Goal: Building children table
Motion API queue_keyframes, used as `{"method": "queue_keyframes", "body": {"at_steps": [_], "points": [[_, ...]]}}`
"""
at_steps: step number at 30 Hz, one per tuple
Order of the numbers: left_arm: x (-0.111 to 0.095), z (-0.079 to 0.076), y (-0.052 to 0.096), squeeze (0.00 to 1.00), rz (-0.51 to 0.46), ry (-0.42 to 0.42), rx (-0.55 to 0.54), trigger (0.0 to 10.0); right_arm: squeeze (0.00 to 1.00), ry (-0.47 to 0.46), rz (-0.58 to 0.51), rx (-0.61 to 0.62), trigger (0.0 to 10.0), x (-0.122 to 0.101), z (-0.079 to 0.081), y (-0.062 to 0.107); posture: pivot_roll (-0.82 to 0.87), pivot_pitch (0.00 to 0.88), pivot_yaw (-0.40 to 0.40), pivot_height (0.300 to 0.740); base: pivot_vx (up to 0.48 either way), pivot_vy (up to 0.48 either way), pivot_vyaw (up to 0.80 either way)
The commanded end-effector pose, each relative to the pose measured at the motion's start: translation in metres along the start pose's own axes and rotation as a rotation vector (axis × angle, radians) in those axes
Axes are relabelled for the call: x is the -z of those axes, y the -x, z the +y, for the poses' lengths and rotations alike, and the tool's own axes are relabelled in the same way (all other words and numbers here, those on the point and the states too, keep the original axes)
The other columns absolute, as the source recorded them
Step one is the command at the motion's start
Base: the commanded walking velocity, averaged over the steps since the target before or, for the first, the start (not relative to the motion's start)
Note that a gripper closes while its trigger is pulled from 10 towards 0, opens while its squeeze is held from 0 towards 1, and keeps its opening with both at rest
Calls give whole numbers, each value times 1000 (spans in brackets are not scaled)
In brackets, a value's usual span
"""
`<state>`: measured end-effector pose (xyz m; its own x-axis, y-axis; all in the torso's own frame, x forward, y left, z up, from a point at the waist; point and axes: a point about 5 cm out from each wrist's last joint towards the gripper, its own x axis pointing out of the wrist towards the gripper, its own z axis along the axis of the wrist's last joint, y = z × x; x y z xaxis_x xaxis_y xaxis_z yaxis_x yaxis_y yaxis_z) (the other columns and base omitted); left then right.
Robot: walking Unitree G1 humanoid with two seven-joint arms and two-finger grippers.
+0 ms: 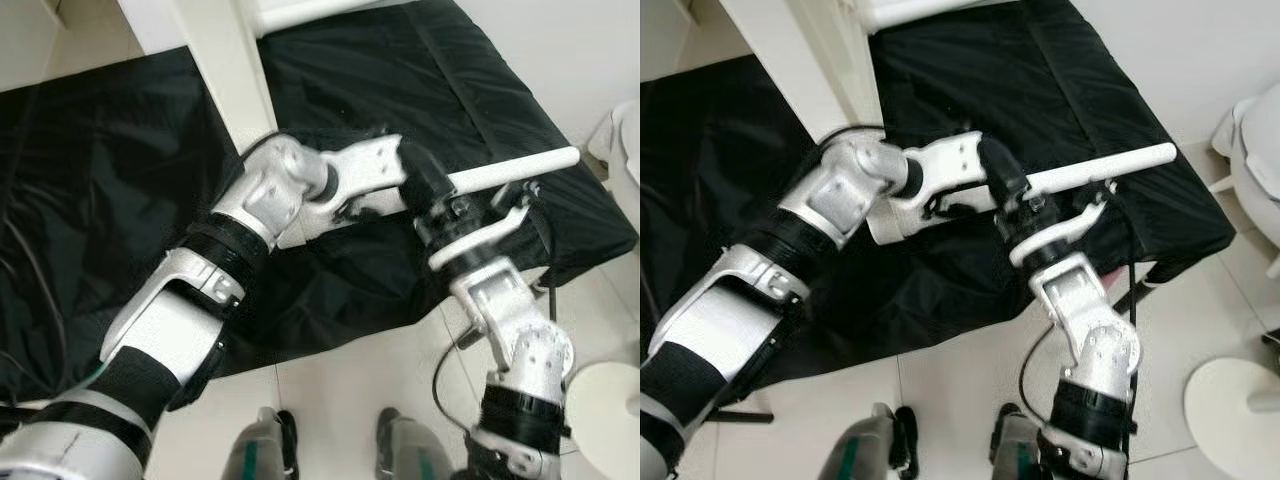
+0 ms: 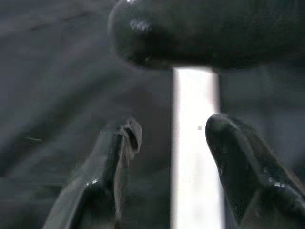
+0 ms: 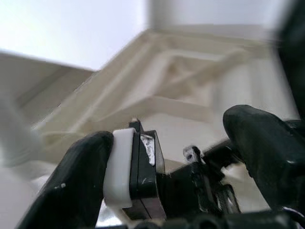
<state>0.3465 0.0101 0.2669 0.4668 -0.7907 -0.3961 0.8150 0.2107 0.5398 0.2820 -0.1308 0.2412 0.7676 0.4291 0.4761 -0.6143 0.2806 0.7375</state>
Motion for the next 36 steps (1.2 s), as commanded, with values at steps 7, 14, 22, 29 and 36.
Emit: {"method": "queue_keyframes", "body": {"at_steps": [7, 14, 22, 29, 36], "points": [[-67, -6, 32, 0, -281, -59, 131, 10000, 0, 33, 59, 32, 10000, 6, -19, -25, -4, 114, 108, 740, 0, 0, 0], [-76, -8, 41, 0, -327, -41, 116, 10000, 0, 57, 63, 6, 10000, 6, -20, -35, -2, 118, 111, 740, 0, 0, 0], [-82, -28, 63, 0, -386, 220, 259, 10000, 0, 93, 84, -7, 10000, 4, -35, -46, 21, 127, 110, 740, 0, 0, 0], [-78, -17, 68, 0, -355, 348, 213, 10000, 0, 115, 104, -42, 10000, 7, -39, -61, 32, 130, 129, 740, 0, 0, 0], [-69, -5, 72, 0, -320, 432, 131, 10000, 0, 131, 119, -46, 10000, 10, -44, -70, 40, 127, 135, 740, 0, 0, 0]]}}
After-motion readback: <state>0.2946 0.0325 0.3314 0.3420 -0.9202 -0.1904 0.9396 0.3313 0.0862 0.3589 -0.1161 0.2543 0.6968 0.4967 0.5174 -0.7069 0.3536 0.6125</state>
